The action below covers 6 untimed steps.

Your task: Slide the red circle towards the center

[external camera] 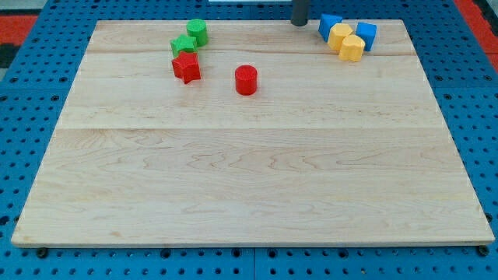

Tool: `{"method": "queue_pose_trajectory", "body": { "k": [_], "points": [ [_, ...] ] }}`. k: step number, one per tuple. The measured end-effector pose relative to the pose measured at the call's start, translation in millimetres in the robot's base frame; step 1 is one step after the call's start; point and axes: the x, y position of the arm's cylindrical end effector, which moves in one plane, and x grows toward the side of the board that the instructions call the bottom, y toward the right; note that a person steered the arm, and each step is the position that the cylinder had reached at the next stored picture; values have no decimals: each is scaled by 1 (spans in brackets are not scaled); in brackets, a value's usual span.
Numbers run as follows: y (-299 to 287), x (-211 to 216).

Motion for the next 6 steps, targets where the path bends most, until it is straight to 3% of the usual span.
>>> {"method": "queue_pose_trajectory", "body": {
  "k": [1,2,3,4,5,6],
  "points": [
    [-46,26],
    [-83,103],
    [-22,175],
    [106,191],
    [218,119],
    [256,37]
  ]
}}
